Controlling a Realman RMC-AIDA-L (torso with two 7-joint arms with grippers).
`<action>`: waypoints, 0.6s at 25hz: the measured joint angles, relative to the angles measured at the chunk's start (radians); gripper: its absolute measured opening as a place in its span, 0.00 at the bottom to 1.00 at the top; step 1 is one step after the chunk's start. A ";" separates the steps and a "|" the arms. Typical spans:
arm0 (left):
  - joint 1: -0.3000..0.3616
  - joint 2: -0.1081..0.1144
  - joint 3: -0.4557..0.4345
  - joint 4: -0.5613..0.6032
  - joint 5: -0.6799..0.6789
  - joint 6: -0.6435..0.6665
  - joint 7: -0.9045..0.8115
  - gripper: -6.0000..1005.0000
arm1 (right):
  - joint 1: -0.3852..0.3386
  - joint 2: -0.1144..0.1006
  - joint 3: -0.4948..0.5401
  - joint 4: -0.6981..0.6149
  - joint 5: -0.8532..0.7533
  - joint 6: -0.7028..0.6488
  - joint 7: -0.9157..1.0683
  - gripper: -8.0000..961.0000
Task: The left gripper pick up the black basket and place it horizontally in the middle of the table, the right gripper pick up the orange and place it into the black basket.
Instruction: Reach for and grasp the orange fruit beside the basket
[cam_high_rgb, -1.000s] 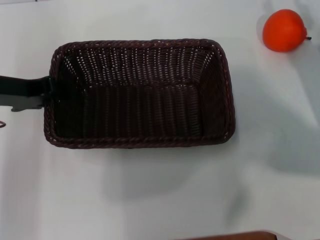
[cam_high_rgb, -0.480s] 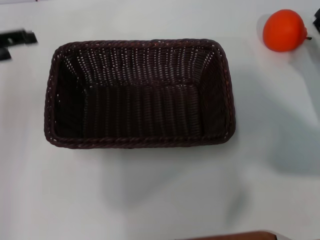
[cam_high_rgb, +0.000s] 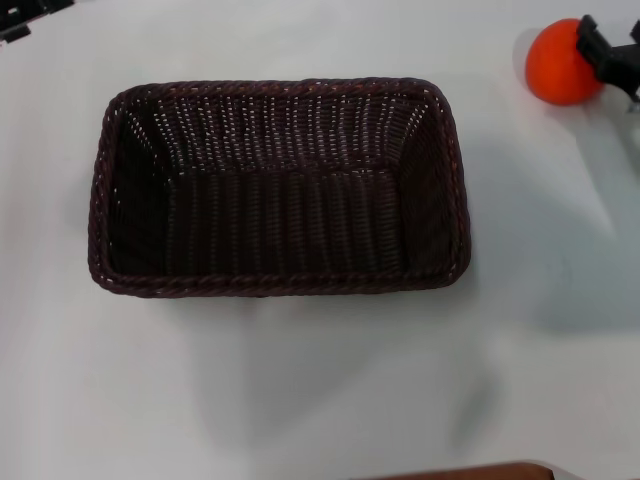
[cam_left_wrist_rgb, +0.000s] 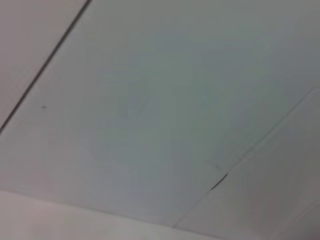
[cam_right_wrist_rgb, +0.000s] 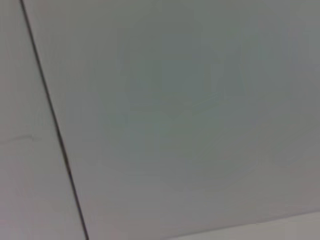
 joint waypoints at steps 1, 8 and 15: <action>0.000 0.000 0.000 0.007 -0.015 0.000 0.016 0.90 | 0.007 0.000 -0.003 0.001 0.000 -0.024 0.000 0.78; 0.008 0.001 -0.002 0.060 -0.126 0.001 0.160 0.89 | 0.027 0.003 -0.051 0.003 0.000 -0.097 0.006 0.74; 0.020 0.006 -0.015 0.131 -0.254 -0.001 0.262 0.89 | 0.028 0.003 -0.096 0.007 0.000 -0.103 0.023 0.71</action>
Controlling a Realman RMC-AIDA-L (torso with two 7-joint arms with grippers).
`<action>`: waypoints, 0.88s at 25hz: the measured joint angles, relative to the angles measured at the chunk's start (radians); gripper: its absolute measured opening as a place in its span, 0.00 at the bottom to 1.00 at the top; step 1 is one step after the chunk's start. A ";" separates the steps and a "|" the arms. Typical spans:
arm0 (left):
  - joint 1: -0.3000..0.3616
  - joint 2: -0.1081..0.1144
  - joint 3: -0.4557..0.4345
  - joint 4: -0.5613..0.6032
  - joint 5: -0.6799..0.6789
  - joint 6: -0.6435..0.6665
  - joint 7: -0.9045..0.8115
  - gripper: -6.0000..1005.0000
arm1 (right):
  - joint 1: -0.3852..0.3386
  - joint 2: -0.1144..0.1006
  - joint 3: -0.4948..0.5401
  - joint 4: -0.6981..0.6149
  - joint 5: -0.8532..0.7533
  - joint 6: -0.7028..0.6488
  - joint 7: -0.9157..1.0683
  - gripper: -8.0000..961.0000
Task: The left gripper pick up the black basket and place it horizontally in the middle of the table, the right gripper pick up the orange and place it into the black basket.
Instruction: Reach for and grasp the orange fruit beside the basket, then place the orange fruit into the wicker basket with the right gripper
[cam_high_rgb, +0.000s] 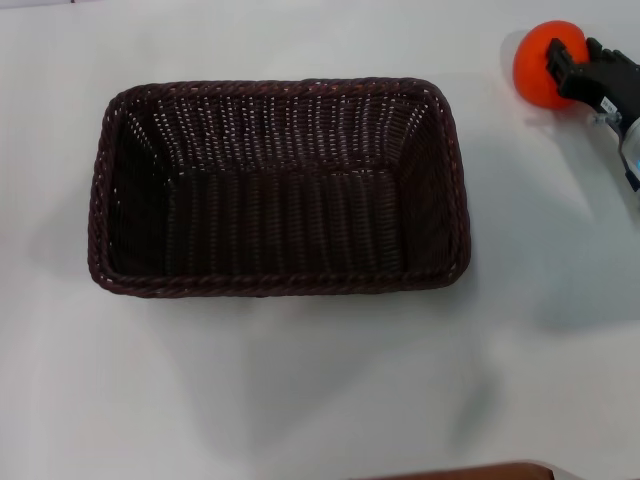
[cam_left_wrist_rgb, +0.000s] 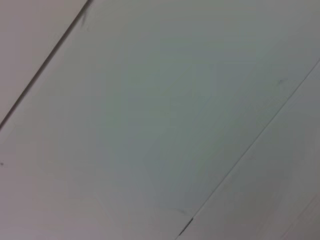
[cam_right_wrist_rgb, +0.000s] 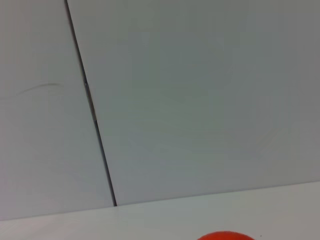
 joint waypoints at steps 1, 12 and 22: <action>0.002 0.000 0.000 0.001 -0.007 -0.001 0.007 0.89 | 0.000 0.001 -0.002 0.000 0.000 0.000 0.000 0.70; 0.011 0.000 -0.017 0.032 -0.078 -0.012 0.068 0.89 | -0.022 0.004 -0.042 0.016 0.000 0.157 0.047 0.30; 0.041 -0.001 -0.019 0.087 -0.181 -0.018 0.155 0.89 | -0.107 -0.010 -0.283 0.052 -0.002 0.812 0.073 0.20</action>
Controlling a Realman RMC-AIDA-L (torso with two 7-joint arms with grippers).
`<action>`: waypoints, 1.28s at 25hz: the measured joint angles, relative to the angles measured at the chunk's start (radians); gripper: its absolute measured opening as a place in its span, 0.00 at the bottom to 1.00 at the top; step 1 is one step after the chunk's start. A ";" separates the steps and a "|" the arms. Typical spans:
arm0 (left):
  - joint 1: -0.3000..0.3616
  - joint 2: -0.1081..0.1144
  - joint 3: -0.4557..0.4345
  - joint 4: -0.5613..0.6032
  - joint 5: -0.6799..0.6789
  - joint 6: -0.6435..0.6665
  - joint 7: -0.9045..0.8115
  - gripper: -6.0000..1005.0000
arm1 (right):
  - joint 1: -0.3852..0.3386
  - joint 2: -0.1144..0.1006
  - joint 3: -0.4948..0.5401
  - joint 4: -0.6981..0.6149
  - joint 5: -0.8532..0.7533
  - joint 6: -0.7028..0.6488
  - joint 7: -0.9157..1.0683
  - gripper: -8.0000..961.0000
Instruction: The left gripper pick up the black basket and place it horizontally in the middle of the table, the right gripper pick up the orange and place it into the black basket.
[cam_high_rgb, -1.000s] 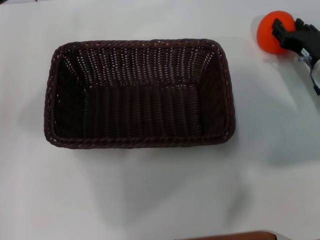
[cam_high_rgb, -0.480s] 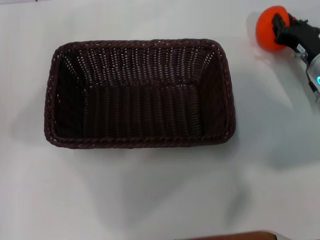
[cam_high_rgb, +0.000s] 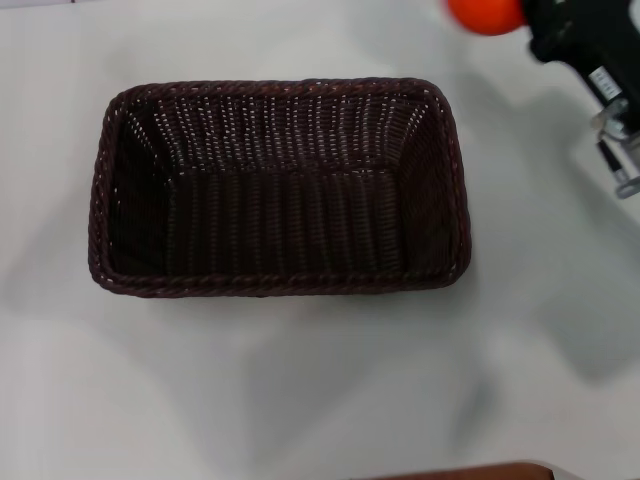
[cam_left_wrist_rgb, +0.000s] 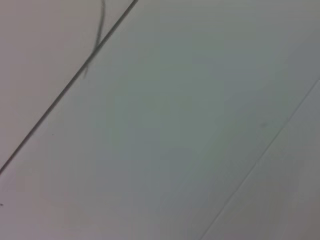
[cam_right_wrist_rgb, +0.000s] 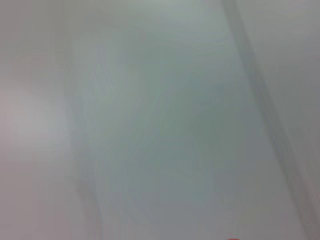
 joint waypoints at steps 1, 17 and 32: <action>0.001 -0.001 0.000 0.007 -0.007 -0.006 0.015 0.89 | 0.000 0.000 -0.033 0.008 0.000 0.020 0.004 0.19; 0.004 0.001 -0.076 0.274 -0.178 -0.153 0.363 0.89 | 0.066 0.023 -0.341 0.038 -0.068 -0.072 0.112 0.45; -0.047 -0.001 -0.321 0.766 -0.264 -0.193 1.090 0.89 | -0.112 0.021 -0.039 -0.124 0.399 -0.031 0.109 0.98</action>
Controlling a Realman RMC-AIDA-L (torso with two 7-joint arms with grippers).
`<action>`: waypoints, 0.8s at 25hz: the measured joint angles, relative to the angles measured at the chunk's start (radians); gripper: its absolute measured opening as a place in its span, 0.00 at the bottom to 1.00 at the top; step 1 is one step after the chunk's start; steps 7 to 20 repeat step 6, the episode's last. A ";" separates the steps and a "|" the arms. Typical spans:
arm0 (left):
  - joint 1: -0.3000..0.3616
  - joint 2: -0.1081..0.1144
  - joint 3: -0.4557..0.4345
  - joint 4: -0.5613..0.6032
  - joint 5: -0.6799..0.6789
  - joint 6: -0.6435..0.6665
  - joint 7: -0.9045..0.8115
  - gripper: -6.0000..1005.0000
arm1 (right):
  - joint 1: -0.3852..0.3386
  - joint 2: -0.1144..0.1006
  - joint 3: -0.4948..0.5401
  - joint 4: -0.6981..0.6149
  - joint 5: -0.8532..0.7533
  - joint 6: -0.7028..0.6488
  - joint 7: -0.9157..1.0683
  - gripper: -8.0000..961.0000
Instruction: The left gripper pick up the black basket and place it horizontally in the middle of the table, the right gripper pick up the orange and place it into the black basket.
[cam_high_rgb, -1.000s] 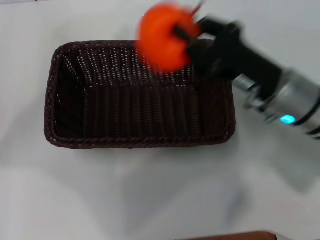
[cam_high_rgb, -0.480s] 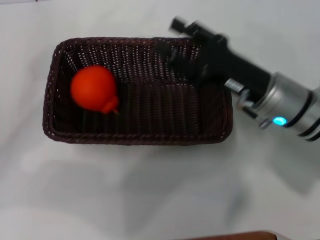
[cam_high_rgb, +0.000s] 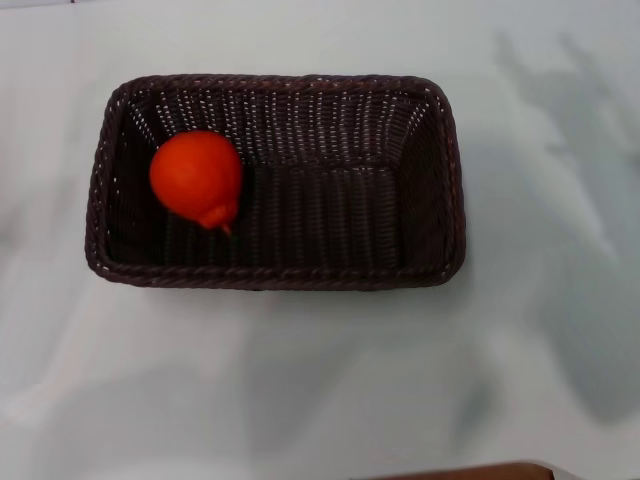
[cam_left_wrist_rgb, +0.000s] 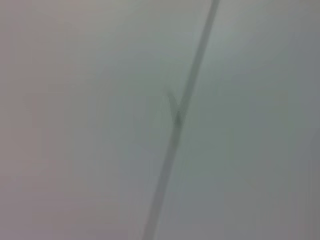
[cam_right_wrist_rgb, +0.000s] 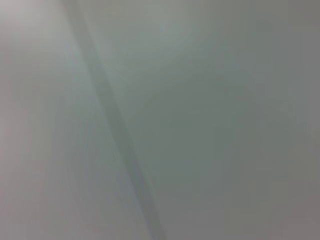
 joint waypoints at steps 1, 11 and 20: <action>-0.006 -0.001 -0.038 0.032 0.000 0.000 0.044 0.89 | -0.005 0.001 0.016 -0.018 0.016 0.003 -0.002 0.98; -0.016 -0.001 -0.148 0.104 -0.001 0.000 0.106 0.89 | -0.011 0.002 0.062 -0.052 0.039 0.005 -0.034 0.98; -0.016 -0.001 -0.148 0.104 -0.001 0.000 0.106 0.89 | -0.011 0.002 0.062 -0.052 0.039 0.005 -0.034 0.98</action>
